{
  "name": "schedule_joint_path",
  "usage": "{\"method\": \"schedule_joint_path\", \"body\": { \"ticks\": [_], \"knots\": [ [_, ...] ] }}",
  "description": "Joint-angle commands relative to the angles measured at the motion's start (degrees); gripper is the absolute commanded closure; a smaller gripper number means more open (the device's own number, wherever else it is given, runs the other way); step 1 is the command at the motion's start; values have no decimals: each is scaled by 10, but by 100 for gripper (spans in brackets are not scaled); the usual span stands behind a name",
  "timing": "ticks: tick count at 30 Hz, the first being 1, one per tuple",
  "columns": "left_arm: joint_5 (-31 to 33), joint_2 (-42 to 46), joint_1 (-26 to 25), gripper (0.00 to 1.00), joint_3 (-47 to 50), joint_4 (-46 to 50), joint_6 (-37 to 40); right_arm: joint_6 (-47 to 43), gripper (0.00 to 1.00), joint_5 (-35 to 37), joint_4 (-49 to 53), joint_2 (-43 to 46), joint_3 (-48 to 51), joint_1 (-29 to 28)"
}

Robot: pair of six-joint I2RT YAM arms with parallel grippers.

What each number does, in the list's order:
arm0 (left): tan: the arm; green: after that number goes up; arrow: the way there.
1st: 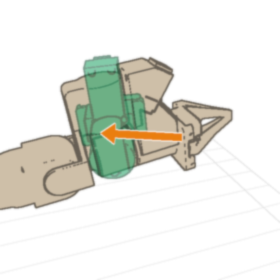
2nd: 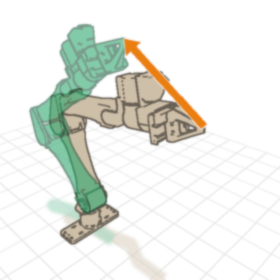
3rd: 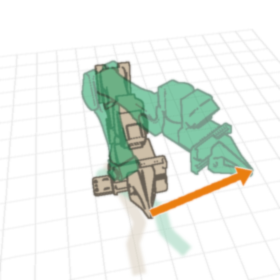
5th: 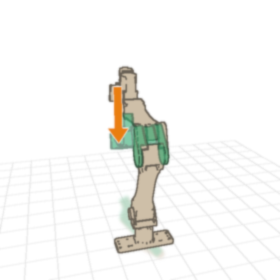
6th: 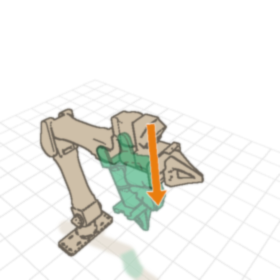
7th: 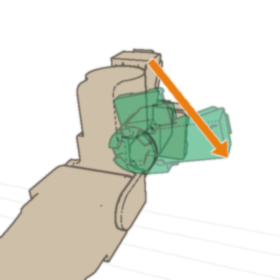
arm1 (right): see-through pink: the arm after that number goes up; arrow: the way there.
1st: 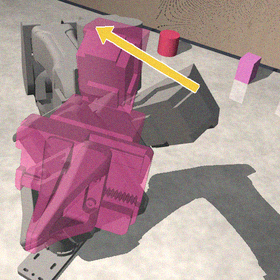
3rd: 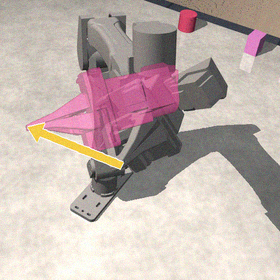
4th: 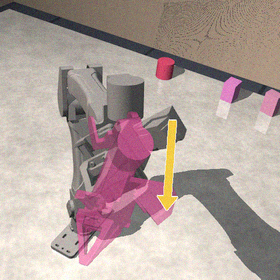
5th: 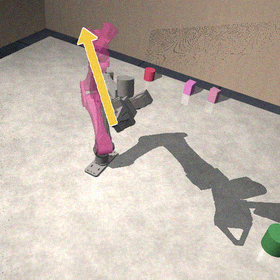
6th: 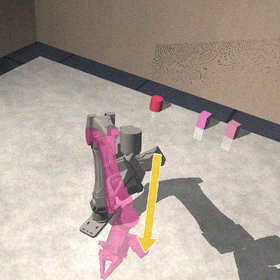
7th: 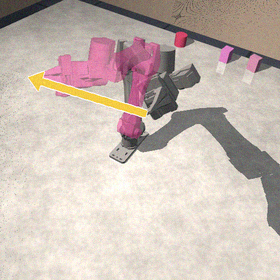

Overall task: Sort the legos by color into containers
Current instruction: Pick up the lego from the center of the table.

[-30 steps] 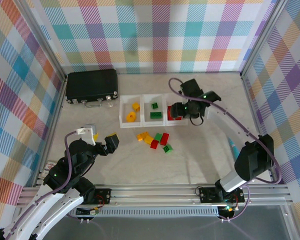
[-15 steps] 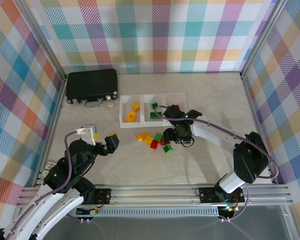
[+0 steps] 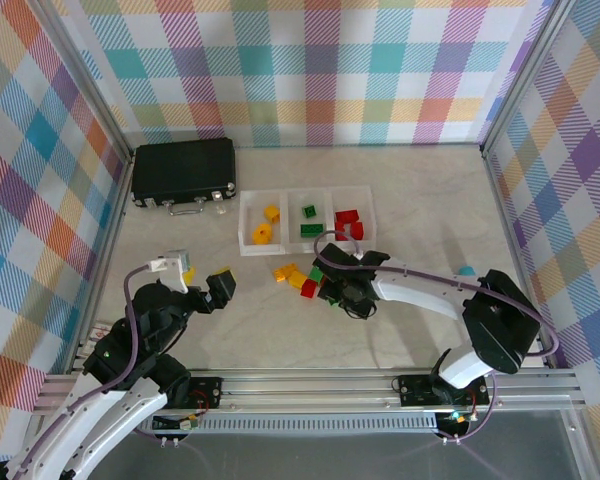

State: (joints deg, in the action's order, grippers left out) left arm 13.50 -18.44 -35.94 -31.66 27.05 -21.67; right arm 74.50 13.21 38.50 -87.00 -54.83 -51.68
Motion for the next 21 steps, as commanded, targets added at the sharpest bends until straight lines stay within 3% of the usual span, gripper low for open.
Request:
{"method": "schedule_joint_path", "body": {
  "ticks": [1,8,21],
  "knots": [
    [-2,14,1,0,6,5,-3,78,22,46,-10,13,7,-1],
    [-5,15,1,0,12,-2,-3,124,22,45,-48,-1,19,-3],
    [-4,18,1,0,12,4,-4,143,23,43,-27,-56,-16,-15]
  ]
}}
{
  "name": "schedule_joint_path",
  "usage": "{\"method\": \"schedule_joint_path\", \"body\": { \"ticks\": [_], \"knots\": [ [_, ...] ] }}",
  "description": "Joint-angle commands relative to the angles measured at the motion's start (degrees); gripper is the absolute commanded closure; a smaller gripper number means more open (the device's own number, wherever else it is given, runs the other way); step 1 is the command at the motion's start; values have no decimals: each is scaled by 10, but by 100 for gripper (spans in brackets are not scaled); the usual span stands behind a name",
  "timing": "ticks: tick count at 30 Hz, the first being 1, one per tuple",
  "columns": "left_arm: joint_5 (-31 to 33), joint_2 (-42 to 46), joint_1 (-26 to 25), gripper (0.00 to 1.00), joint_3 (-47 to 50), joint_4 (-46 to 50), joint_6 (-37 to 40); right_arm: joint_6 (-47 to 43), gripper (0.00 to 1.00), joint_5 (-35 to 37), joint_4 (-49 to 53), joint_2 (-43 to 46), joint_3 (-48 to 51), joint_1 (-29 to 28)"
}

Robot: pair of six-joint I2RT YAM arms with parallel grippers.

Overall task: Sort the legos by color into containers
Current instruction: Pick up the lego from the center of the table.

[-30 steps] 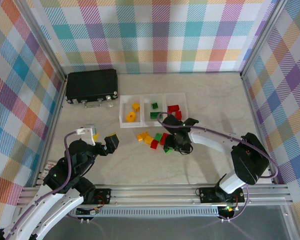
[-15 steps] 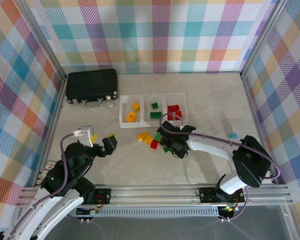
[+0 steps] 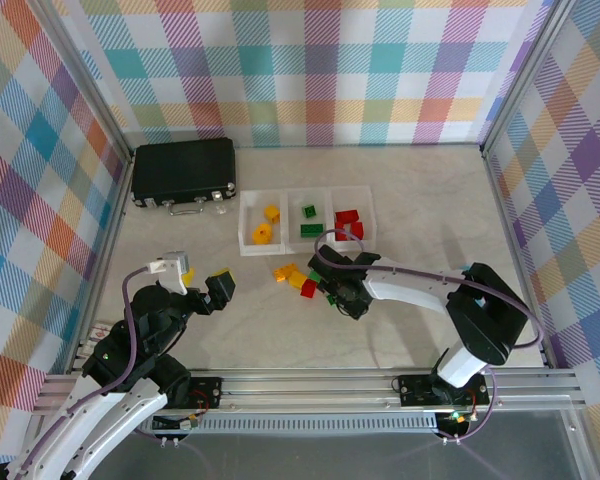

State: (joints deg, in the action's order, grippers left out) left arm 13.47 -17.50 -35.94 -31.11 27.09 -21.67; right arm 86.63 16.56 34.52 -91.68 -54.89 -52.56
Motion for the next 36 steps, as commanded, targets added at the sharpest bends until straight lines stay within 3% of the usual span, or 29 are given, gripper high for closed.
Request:
{"method": "schedule_joint_path", "body": {
  "ticks": [1,18,26,36],
  "knots": [
    [-3,8,1,0,7,3,-3,22,23,9,10,-12,-14,-7],
    [-2,11,1,0,7,7,-4,0,32,41,37,-58,-29,-9],
    [-2,11,1,0,8,5,-4,-26,45,44,36,-69,-27,-10],
    [-3,11,1,0,7,9,-5,-56,53,62,54,-69,-34,-11]
  ]
}}
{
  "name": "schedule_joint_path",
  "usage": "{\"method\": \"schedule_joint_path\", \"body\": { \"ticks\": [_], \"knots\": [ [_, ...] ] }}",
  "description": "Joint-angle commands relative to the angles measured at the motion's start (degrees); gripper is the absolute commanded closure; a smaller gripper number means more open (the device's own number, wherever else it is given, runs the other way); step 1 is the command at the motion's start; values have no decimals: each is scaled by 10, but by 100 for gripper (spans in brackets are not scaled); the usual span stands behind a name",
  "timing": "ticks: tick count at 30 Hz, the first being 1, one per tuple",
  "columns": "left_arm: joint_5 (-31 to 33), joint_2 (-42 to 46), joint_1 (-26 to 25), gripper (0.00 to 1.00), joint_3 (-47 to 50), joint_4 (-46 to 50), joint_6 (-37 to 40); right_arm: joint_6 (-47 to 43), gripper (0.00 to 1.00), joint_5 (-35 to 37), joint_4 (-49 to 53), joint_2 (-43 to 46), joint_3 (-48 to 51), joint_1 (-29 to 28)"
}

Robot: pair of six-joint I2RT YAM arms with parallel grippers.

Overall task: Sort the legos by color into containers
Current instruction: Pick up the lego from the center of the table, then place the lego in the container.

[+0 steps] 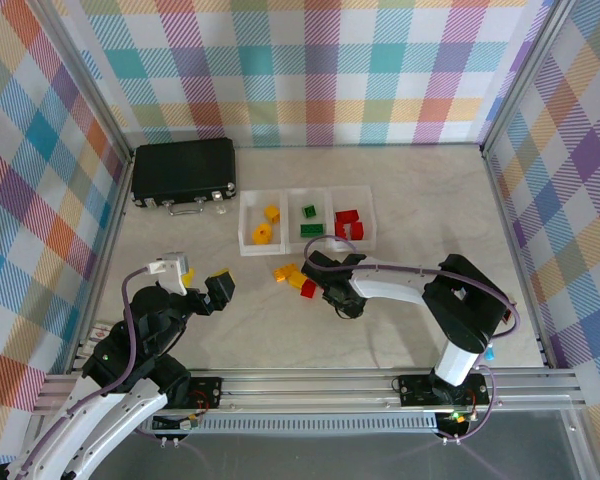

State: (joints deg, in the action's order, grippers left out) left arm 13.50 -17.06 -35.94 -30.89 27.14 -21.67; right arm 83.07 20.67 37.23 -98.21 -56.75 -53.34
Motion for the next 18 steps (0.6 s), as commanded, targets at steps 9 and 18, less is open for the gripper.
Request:
{"method": "schedule_joint_path", "body": {
  "ticks": [9,18],
  "knots": [
    [0,7,1,0,2,14,-5,-164,66,70,59,31,-59,-5],
    [4,4,1,0,0,12,-5,-432,72,99,48,54,-224,17]
  ]
}}
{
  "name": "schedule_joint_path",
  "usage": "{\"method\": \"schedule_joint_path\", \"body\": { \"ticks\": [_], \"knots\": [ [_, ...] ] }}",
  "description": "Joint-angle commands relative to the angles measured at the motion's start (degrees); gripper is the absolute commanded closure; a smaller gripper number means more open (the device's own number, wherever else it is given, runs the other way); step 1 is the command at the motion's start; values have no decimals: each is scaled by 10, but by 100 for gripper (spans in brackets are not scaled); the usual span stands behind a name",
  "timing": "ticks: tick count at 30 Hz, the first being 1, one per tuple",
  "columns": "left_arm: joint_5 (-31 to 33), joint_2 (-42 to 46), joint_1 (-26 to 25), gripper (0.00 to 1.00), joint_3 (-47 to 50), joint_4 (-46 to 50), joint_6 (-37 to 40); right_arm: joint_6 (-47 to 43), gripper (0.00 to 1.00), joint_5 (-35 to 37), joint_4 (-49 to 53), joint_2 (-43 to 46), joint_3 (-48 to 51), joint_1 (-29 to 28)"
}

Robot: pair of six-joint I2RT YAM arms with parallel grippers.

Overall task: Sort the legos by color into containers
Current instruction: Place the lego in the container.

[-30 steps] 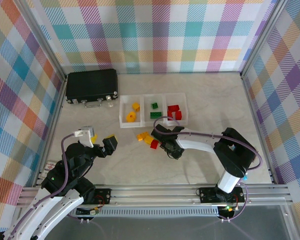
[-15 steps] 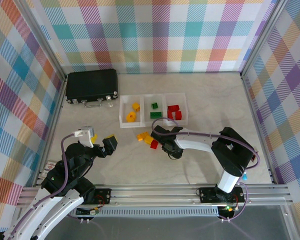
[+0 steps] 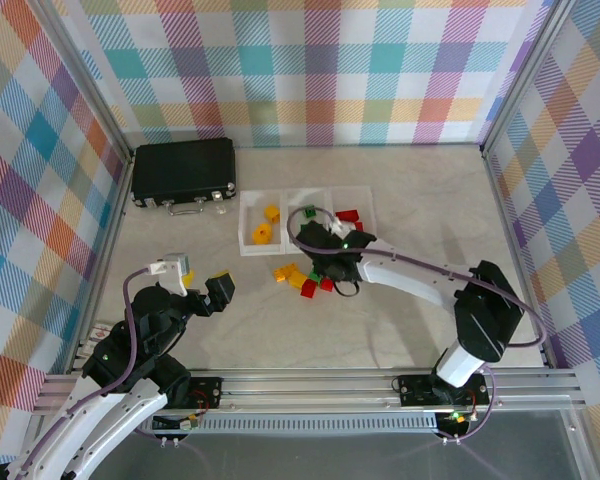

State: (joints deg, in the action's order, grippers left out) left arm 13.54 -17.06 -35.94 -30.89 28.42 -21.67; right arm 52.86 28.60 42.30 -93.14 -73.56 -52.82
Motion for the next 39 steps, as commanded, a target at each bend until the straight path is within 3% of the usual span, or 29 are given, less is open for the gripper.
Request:
{"method": "schedule_joint_path", "body": {
  "ticks": [1,12,20,23,31,39],
  "knots": [
    [3,2,1,0,-1,-2,-5,-154,72,6,-4,-6,-82,23],
    [0,-19,1,0,-20,23,-9,-322,71,-146,48,-232,-371,122],
    [7,-28,1,0,-22,39,-34,-340,69,-179,72,-339,-451,146],
    [15,-32,1,0,-26,50,-45,-343,63,-180,70,-355,-453,148],
    [51,-37,1,0,-22,53,-82,-348,36,-173,81,-353,-462,150],
    [3,-83,1,0,-22,47,-65,-326,33,-175,106,-270,-427,151]
  ]
}}
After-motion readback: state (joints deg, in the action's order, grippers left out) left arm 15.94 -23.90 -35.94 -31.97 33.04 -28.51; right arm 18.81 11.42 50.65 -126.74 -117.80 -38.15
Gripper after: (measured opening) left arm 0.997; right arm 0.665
